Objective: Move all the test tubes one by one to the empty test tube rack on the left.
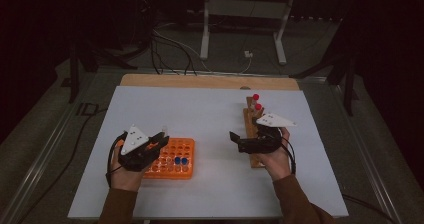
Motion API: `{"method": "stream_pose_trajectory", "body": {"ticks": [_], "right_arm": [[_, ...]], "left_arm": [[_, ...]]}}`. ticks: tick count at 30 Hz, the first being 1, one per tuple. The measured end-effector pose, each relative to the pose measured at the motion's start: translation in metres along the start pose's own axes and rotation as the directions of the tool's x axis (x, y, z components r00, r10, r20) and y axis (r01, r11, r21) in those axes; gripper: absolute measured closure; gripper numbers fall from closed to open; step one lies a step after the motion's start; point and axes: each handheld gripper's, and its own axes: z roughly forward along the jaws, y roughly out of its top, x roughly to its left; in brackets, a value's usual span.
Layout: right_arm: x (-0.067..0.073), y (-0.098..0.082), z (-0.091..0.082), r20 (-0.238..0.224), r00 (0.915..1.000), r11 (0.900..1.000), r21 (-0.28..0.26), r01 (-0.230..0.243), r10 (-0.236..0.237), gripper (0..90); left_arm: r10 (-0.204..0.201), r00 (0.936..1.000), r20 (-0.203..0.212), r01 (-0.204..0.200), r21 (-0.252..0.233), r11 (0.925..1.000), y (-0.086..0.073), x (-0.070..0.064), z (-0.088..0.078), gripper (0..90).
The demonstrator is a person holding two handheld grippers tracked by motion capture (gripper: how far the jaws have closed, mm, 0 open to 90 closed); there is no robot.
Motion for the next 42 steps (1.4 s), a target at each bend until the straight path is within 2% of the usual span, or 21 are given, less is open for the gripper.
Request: {"method": "stream_pose_trajectory", "body": {"ticks": [3,10,21,25,30,35,40,42], "right_arm": [[-0.009,-0.008,-0.002,0.035,0.9994,1.000,0.014,-0.006,0.006,1.8],[-0.020,-0.017,-0.007,0.073,0.9973,1.000,0.025,-0.011,0.009,1.4],[-0.024,-0.021,-0.011,0.082,0.9964,1.000,0.017,-0.021,0.020,1.5],[-0.025,-0.022,-0.012,0.083,0.9963,1.000,0.014,-0.023,0.022,1.4],[-0.026,-0.024,-0.013,0.082,0.9963,1.000,0.014,-0.028,0.026,1.4],[-0.025,-0.024,-0.012,0.079,0.9966,1.000,0.014,-0.026,0.024,1.5],[-0.024,-0.024,-0.011,0.084,0.9963,1.000,0.015,-0.019,0.018,1.5],[-0.025,-0.024,-0.011,0.084,0.9963,1.000,0.016,-0.019,0.017,1.5]], "left_arm": [[-0.013,0.9999,0.008,0.013,0.009,0.9999,-0.008,0.001,-0.004,76.4],[-0.034,0.9985,0.042,0.033,0.030,0.9990,-0.024,0.000,-0.009,76.4],[-0.050,0.9956,0.079,0.044,0.076,0.9961,-0.042,-0.005,-0.010,76.4],[-0.026,0.9965,0.079,0.016,0.121,0.9925,-0.048,-0.008,-0.008,76.4],[0.017,0.9973,0.071,-0.030,0.185,0.9823,-0.053,-0.011,-0.006,76.7],[0.057,0.9964,0.063,-0.069,0.212,0.9748,-0.054,-0.015,-0.005,76.9],[0.077,0.9956,0.054,-0.087,0.232,0.9689,-0.054,-0.018,-0.002,76.9],[0.095,0.9942,0.051,-0.105,0.252,0.9620,-0.056,-0.019,0.000,76.8]]}}
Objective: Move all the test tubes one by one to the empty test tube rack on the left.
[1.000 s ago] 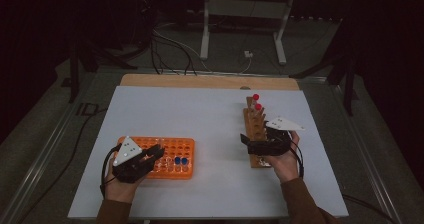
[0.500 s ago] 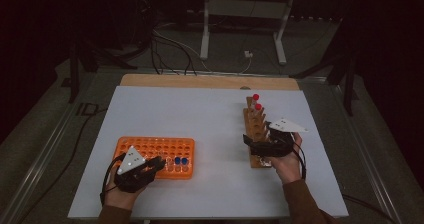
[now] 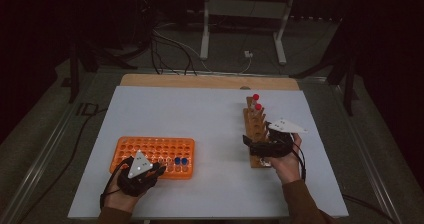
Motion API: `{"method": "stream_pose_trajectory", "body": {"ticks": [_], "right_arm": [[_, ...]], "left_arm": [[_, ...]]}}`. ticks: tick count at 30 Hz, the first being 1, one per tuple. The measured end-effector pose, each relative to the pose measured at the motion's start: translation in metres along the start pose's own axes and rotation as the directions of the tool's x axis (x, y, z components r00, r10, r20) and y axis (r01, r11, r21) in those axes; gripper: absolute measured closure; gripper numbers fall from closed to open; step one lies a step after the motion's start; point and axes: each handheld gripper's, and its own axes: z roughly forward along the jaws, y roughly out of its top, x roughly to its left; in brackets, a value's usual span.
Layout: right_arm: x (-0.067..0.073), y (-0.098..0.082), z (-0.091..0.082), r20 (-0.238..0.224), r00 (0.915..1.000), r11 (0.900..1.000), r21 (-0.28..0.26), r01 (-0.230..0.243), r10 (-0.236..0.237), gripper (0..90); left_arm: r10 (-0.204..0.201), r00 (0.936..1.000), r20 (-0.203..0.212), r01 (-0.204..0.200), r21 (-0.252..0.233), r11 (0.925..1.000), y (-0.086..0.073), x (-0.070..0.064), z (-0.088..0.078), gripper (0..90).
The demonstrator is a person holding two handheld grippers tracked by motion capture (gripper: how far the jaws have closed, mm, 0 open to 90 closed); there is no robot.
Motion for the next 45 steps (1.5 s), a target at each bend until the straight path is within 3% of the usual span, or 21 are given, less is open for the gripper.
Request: {"method": "stream_pose_trajectory", "body": {"ticks": [6,9,12,18,25,28,30,39,45], "right_arm": [[-0.002,0.000,0.000,0.005,1.0000,1.000,-0.002,-0.002,0.002,1.5],[-0.004,0.001,0.000,0.010,0.9999,1.000,-0.002,-0.006,0.006,1.5],[-0.007,0.002,0.000,0.017,0.9998,1.000,-0.001,-0.005,0.005,1.7],[-0.013,0.009,0.005,0.052,0.9987,1.000,0.008,0.000,-0.001,2.4],[-0.026,0.020,0.021,0.090,0.9956,0.999,0.022,-0.030,0.028,7.8],[-0.031,0.025,0.028,0.102,0.9937,0.998,0.027,-0.050,0.047,13.9],[-0.035,0.027,0.033,0.117,0.9915,0.998,0.030,-0.061,0.057,18.7],[-0.047,0.024,0.052,0.165,0.9830,0.994,0.063,-0.091,0.080,56.1],[-0.048,0.023,0.059,0.171,0.9825,0.995,0.051,-0.084,0.074,68.8]], "left_arm": [[-0.033,0.9990,0.030,0.033,-0.013,0.9994,-0.002,0.004,-0.001,75.2],[-0.053,0.9975,0.046,0.055,-0.031,0.9980,-0.003,0.006,-0.003,64.6],[-0.066,0.9959,0.061,0.071,-0.083,0.9940,-0.002,0.009,-0.011,53.7],[-0.125,0.9899,0.067,0.135,-0.188,0.9728,0.000,0.019,-0.026,32.9],[-0.205,0.9788,0.009,0.201,-0.232,0.9516,0.006,0.030,-0.030,12.1],[-0.224,0.9746,-0.009,0.215,-0.242,0.9462,0.009,0.034,-0.030,1.6],[-0.234,0.9720,-0.014,0.223,-0.252,0.9415,0.010,0.037,-0.030,0.2],[-0.246,0.9693,-0.011,0.234,-0.261,0.9363,0.015,0.040,-0.027,0.3],[-0.246,0.9693,-0.005,0.236,-0.261,0.9360,0.018,0.039,-0.025,0.3]]}}
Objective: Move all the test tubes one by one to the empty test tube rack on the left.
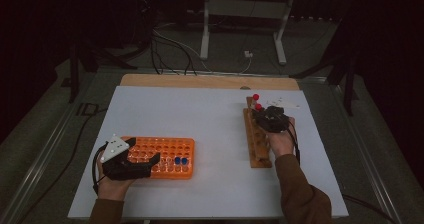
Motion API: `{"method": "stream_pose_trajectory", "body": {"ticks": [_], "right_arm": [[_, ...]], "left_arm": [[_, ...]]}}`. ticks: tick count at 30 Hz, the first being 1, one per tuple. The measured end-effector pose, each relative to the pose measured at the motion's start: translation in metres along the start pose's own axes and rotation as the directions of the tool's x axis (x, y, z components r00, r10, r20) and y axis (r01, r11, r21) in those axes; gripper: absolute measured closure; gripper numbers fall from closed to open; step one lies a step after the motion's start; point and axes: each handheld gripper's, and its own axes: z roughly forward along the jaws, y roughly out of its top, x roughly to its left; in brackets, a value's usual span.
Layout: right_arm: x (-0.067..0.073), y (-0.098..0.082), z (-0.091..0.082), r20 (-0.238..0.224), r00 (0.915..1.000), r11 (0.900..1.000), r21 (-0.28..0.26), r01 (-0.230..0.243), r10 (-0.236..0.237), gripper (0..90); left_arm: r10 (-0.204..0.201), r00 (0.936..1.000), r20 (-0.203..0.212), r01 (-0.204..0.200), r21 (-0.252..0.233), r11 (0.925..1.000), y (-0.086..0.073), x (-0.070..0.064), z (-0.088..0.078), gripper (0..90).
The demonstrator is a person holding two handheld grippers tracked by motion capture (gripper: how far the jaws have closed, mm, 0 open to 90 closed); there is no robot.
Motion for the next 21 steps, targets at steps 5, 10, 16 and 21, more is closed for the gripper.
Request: {"method": "stream_pose_trajectory", "body": {"ticks": [5,10,16,21], "right_arm": [[0.000,0.000,0.004,0.006,1.0000,1.000,-0.002,-0.003,0.003,73.7],[-0.002,0.001,0.006,0.008,1.0000,1.000,-0.006,0.000,0.000,74.5],[-0.002,0.002,0.003,0.008,0.9999,0.999,-0.031,0.007,-0.007,75.1],[0.000,0.008,-0.010,0.017,0.9994,0.996,-0.079,0.031,-0.030,75.2]], "left_arm": [[0.005,1.0000,0.004,-0.005,0.006,1.0000,0.001,-0.001,0.002,0.3],[0.000,1.0000,0.008,0.000,0.001,1.0000,0.002,-0.002,0.003,0.3],[0.006,0.9999,0.013,-0.006,-0.001,1.0000,0.003,-0.003,0.003,0.8],[0.006,0.9999,0.015,-0.006,-0.004,1.0000,0.005,-0.002,0.003,0.8]]}}
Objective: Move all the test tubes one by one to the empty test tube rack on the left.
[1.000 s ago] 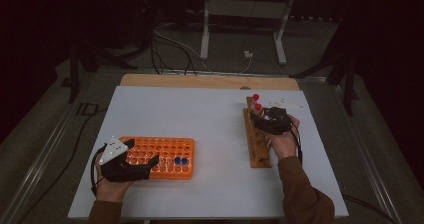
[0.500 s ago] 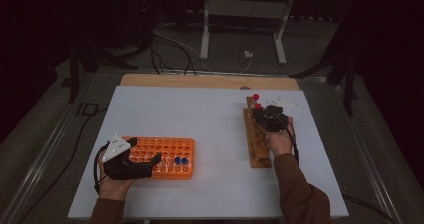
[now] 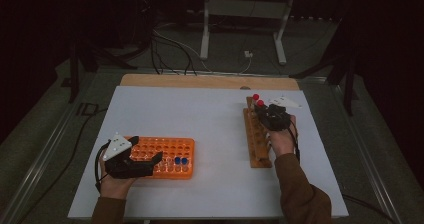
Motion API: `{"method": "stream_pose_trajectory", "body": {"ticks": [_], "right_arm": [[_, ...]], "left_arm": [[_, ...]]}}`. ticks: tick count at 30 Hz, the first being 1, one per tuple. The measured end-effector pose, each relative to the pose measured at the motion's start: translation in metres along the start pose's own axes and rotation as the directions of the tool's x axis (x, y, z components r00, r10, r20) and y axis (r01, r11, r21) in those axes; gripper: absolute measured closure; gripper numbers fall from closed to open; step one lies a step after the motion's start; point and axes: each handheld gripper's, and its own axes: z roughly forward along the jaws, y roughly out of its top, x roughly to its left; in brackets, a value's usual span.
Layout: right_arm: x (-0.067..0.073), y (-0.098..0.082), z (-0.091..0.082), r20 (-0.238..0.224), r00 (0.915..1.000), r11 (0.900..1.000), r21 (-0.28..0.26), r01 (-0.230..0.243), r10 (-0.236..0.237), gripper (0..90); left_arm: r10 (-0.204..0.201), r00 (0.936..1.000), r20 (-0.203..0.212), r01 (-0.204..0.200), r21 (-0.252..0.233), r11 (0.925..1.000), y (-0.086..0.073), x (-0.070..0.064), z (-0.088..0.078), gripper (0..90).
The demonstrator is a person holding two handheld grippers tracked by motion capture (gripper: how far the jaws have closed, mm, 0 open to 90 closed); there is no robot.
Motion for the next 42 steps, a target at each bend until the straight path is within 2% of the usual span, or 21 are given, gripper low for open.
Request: {"method": "stream_pose_trajectory", "body": {"ticks": [5,10,13,17,20,23,28,33,36,42], "right_arm": [[-0.001,0.017,-0.018,-0.003,1.0000,0.998,-0.063,0.007,-0.007,75.2],[0.005,0.029,-0.035,-0.026,0.9987,0.995,-0.095,0.040,-0.043,75.2],[0.012,0.030,-0.040,-0.071,0.9964,0.995,-0.096,0.040,-0.047,75.2],[0.026,0.028,-0.042,-0.155,0.9866,0.995,-0.088,0.039,-0.053,75.1],[0.038,0.028,-0.043,-0.227,0.9728,0.996,-0.083,0.026,-0.044,75.1],[0.054,0.029,-0.045,-0.277,0.9586,0.996,-0.078,0.046,-0.066,75.1],[0.082,0.032,-0.049,-0.367,0.9249,0.994,-0.076,0.076,-0.099,75.0],[0.109,0.034,-0.047,-0.420,0.8977,0.991,-0.068,0.115,-0.133,74.9],[0.122,0.035,-0.043,-0.451,0.8819,0.991,-0.061,0.122,-0.137,74.9],[0.144,0.037,-0.040,-0.506,0.8516,0.990,-0.059,0.125,-0.138,74.9]], "left_arm": [[0.002,1.0000,-0.001,-0.002,-0.002,1.0000,0.002,-0.001,0.000,0.8],[0.008,1.0000,0.005,-0.008,-0.009,0.9999,0.006,-0.003,0.001,1.1],[0.023,0.9996,0.014,-0.023,-0.010,0.9997,0.010,-0.007,0.004,2.7],[0.049,0.9983,0.032,-0.049,-0.016,0.9987,0.019,-0.014,0.008,4.8],[0.071,0.9963,0.048,-0.070,-0.018,0.9974,0.025,-0.021,0.013,7.1],[0.099,0.9930,0.066,-0.098,-0.016,0.9951,0.032,-0.029,0.018,9.8],[0.136,0.9862,0.094,-0.135,-0.016,0.9907,0.041,-0.042,0.029,14.7],[0.171,0.9805,0.096,-0.172,-0.005,0.9851,0.049,-0.052,0.039,18.6],[0.190,0.9762,0.105,-0.191,0.002,0.9815,0.052,-0.056,0.047,25.0],[0.245,0.9622,0.118,-0.250,0.025,0.9679,0.055,-0.063,0.061,41.9]]}}
